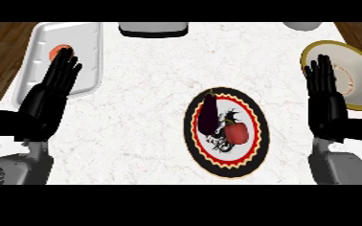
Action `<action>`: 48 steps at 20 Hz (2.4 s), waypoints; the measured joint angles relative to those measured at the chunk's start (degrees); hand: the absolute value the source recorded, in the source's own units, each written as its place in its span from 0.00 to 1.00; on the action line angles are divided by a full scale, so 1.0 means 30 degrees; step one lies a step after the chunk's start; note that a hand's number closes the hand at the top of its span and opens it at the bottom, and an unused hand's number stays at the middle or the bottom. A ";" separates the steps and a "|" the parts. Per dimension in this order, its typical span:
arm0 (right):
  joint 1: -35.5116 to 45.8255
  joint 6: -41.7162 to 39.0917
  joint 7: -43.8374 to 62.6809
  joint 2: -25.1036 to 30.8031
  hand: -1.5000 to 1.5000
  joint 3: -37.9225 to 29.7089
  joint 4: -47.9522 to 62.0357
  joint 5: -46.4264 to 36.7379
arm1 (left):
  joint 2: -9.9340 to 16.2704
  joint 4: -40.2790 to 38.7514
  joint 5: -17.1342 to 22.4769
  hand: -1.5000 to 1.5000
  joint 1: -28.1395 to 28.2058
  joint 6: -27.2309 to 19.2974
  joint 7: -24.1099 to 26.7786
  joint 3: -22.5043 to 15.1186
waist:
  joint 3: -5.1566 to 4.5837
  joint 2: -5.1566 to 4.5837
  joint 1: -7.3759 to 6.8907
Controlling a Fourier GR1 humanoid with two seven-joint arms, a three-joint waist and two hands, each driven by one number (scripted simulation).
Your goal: Pick the bell pepper from the plate and place it in the bowl
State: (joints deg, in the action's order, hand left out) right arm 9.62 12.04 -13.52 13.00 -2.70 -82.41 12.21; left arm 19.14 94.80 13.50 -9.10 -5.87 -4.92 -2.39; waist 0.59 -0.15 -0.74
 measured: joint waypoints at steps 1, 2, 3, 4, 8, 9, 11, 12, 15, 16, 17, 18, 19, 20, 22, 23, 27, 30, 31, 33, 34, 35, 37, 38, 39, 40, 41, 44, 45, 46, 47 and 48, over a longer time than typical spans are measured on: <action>-0.0252 0.0278 0.0044 -0.0115 1.00 0.0376 -0.0452 -0.0478 | -0.0155 -0.0184 -0.0122 0.50 -0.0206 -0.0074 -0.0102 -0.0084 | -0.0039 0.0016 0.0095; -0.0606 0.0662 0.0060 -0.0139 1.00 0.0869 -0.0915 -0.1209 | -0.0255 -0.0157 -0.0073 0.50 -0.0066 0.0027 -0.0172 -0.0202 | -0.0081 0.0042 0.0157; -0.0905 0.1015 0.0119 -0.0021 1.00 0.1347 -0.1439 -0.1993 | -0.0456 -0.0296 -0.0026 0.50 0.0130 0.0183 -0.0114 -0.0438 | -0.0117 0.0065 0.0250; -0.1236 0.1301 0.0057 0.0269 1.00 0.1780 -0.1907 -0.2871 | -0.0761 -0.0335 0.0015 0.50 0.0206 0.0158 -0.0295 -0.0738 | -0.0150 0.0097 0.0372; -0.3056 0.3771 0.0461 0.1725 0.00 0.2243 -0.2501 -0.6923 | -0.1468 -0.0541 0.0557 0.50 0.0768 0.0570 -0.0776 -0.1521 | -0.0359 0.0154 0.1261; -0.3691 0.4943 0.0352 0.1196 0.00 0.2159 -0.2754 -0.7439 | -0.1700 -0.0637 0.0684 0.50 0.0976 0.0696 -0.0783 -0.1755 | -0.0333 0.0172 0.1364; -0.5043 0.7022 -0.0265 0.0104 0.00 0.2983 -0.3547 -0.9153 | -0.2086 -0.0958 0.0936 0.50 0.1094 0.1013 -0.0713 -0.2094 | -0.0306 0.0175 0.1337; -0.5592 0.7666 -0.0646 -0.0347 0.00 0.3800 -0.3816 -1.0137 | -0.2261 -0.1073 0.0981 0.50 0.1097 0.1132 -0.0704 -0.2289 | -0.0293 0.0163 0.1213; -0.6875 0.8850 -0.0732 -0.0911 0.00 0.6180 -0.4530 -1.3468 | -0.2674 -0.1204 0.1021 0.50 0.1078 0.1323 -0.0826 -0.2791 | -0.0281 0.0141 0.0884; -0.7251 0.9145 -0.0396 -0.0991 0.00 0.6825 -0.4581 -1.4777 | -0.2790 -0.1255 0.1035 0.50 0.1056 0.1398 -0.0808 -0.2917 | -0.0287 0.0130 0.0809; -0.7739 0.9383 0.0145 -0.1066 0.00 0.7370 -0.4746 -1.6113 | -0.2774 -0.1283 0.1078 0.50 0.1089 0.1500 -0.0780 -0.2912 | -0.0295 0.0128 0.0759; -0.8104 0.9493 0.0840 -0.1053 0.00 0.7631 -0.4810 -1.7435 | -0.2733 -0.1407 0.1108 0.50 0.1117 0.1645 -0.0684 -0.2892 | -0.0312 0.0113 0.0735; -0.8487 0.9538 0.1568 -0.0987 0.00 0.7667 -0.4738 -1.8687 | -0.2748 -0.1479 0.1048 0.50 0.1133 0.1662 -0.0657 -0.2949 | -0.0334 0.0098 0.0749; -0.8841 0.9588 0.2323 -0.1033 0.00 0.7677 -0.4674 -1.9981 | -0.2792 -0.1432 0.1006 0.50 0.1137 0.1584 -0.0719 -0.2983 | -0.0350 0.0095 0.0743; -0.9488 0.9331 0.4002 -0.1310 0.00 0.7621 -0.4837 -2.2403 | -0.2826 -0.1442 0.1018 0.50 0.1004 0.1517 -0.0822 -0.2930 | -0.0384 0.0078 0.0795; -0.9922 0.9019 0.4894 -0.1492 0.00 0.7611 -0.5105 -2.3511 | -0.2829 -0.1386 0.1005 0.50 0.1100 0.1510 -0.0838 -0.2961 | -0.0394 0.0089 0.0803; -1.0569 0.6439 0.8788 -0.2853 0.00 0.7748 -0.6341 -2.7548 | -0.2955 -0.1352 0.0843 0.50 0.1101 0.1487 -0.0889 -0.3205 | -0.0414 0.0042 0.0691; -1.0676 0.3632 1.1885 -0.3611 0.00 0.8598 -0.7496 -2.9880 | -0.3035 -0.1375 0.0957 0.50 0.0953 0.1573 -0.0955 -0.3198 | -0.0398 0.0018 0.0537; -1.0499 0.2656 1.3055 -0.3765 0.00 0.9025 -0.7790 -3.0497 | -0.3061 -0.1381 0.0968 0.50 0.0872 0.1575 -0.1033 -0.3211 | -0.0383 0.0007 0.0460; -0.9920 0.0586 1.5509 -0.3981 0.00 1.0011 -0.8592 -3.1378 | -0.3132 -0.1560 0.0939 0.50 0.0750 0.1649 -0.0977 -0.3259 | -0.0355 -0.0010 0.0353; -0.9469 -0.0385 1.6805 -0.4055 0.00 1.0492 -0.8756 -3.1640 | -0.3072 -0.1710 0.0994 0.50 0.0735 0.1786 -0.0869 -0.3164 | -0.0341 -0.0022 0.0279; -0.9031 -0.1378 1.8117 -0.4114 0.00 1.0999 -0.8963 -3.1849 | -0.2979 -0.1720 0.1074 0.50 0.0699 0.1897 -0.0931 -0.3077 | -0.0325 -0.0022 0.0210; -0.7695 -0.3213 2.0718 -0.4196 0.00 1.1760 -0.9051 -3.1884 | -0.3071 -0.1900 0.0873 0.50 0.0855 0.1945 -0.0612 -0.3200 | -0.0296 -0.0029 0.0091; -0.6929 -0.4043 2.1920 -0.4225 0.00 1.1946 -0.9001 -3.1720 | -0.3207 -0.1918 0.0857 0.50 0.0765 0.1939 -0.0583 -0.3258 | -0.0281 -0.0030 0.0065; -0.6232 -0.4786 2.3048 -0.4236 0.00 1.2279 -0.8977 -3.1538 | -0.3345 -0.2081 0.0767 0.50 0.0654 0.1873 -0.0555 -0.3319 | -0.0270 -0.0035 0.0050; -0.5594 -0.5392 2.4063 -0.4236 0.00 1.2624 -0.8935 -3.1358 | -0.3358 -0.1900 0.0753 0.50 0.0667 0.1827 -0.0756 -0.3366 | -0.0259 -0.0021 0.0014; -0.4949 -0.5823 2.4691 -0.4222 0.00 1.2815 -0.8807 -3.1052 | -0.3398 -0.1959 0.0679 0.50 0.0701 0.1818 -0.0659 -0.3357 | -0.0249 -0.0014 0.0009; -0.3266 -0.6395 2.5677 -0.4168 0.00 1.2660 -0.7994 -2.9854 | -0.3496 -0.1827 0.0673 0.50 0.0694 0.1857 -0.0872 -0.3390 | -0.0229 -0.0005 -0.0003; -0.2943 -0.6573 2.5811 -0.4156 0.00 1.2488 -0.7687 -2.9539 | -0.3564 -0.1910 0.0580 0.50 0.0742 0.1858 -0.0725 -0.3425 | -0.0226 -0.0003 0.0008; -0.2541 -0.6697 2.5992 -0.4143 0.00 1.2334 -0.7276 -2.9185 | -0.3536 -0.1987 0.0592 0.50 0.0744 0.1943 -0.0663 -0.3368 | -0.0223 -0.0009 -0.0002; -0.2313 -0.6770 2.6074 -0.4138 0.00 1.2186 -0.6922 -2.8886 | -0.3463 -0.1889 0.0616 0.50 0.0743 0.1991 -0.0703 -0.3271 | -0.0219 -0.0003 0.0005; -0.2150 -0.6856 2.6138 -0.4132 0.00 1.2005 -0.6637 -2.8603 | -0.3511 -0.1668 0.0548 0.50 0.0988 0.1941 -0.0708 -0.3366 | -0.0214 0.0008 0.0000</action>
State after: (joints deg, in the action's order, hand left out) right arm 3.16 -8.53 64.89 0.60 33.32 -102.32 -73.60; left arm 8.60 89.80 15.15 -6.13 -0.04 -7.04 -12.49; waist -0.06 -0.13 -0.74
